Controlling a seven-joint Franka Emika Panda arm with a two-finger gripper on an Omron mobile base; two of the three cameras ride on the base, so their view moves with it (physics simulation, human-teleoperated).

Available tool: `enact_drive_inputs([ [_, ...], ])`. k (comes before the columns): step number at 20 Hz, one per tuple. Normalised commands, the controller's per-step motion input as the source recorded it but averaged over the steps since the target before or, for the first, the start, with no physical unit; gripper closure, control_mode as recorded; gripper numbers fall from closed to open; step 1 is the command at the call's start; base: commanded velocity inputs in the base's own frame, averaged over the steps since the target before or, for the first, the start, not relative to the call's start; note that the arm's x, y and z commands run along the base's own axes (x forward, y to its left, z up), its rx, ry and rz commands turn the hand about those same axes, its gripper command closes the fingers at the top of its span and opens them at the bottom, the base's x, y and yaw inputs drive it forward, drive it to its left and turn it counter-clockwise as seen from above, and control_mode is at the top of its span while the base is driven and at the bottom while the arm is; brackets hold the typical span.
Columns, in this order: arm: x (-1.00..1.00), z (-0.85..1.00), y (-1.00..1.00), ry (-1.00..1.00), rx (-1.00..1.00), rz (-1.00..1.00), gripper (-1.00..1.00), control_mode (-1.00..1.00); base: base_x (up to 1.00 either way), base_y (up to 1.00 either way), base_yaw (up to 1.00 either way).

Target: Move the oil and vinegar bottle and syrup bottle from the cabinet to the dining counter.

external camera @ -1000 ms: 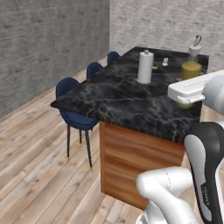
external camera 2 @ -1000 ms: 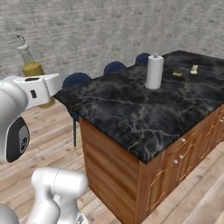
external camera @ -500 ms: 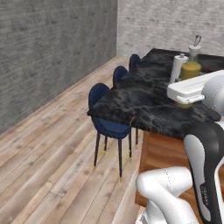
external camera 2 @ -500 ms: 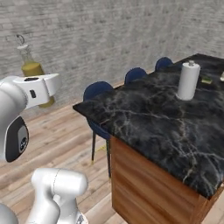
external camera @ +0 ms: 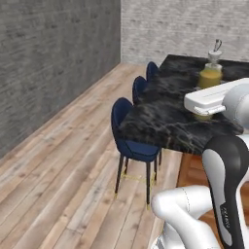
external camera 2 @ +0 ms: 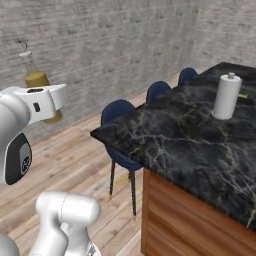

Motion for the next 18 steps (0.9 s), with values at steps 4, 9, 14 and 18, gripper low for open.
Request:
enact_drive_inputs([
  [4, 0.0, 0.0, 0.0, 0.0, 0.0, 0.0, 1.0, 1.0, 0.27, 0.32, -0.32],
  [9, 0.0, 0.0, 0.0, 0.0, 0.0, 0.0, 1.0, 1.0, 0.3, 0.38, -0.34],
  [14, 0.0, 0.0, 0.0, 0.0, 0.0, 0.0, 1.0, 1.0, 0.26, 0.41, -0.34],
  [18, 0.0, 0.0, 0.0, 0.0, 0.0, 0.0, 1.0, 1.0, 0.35, 0.55, -0.36],
])
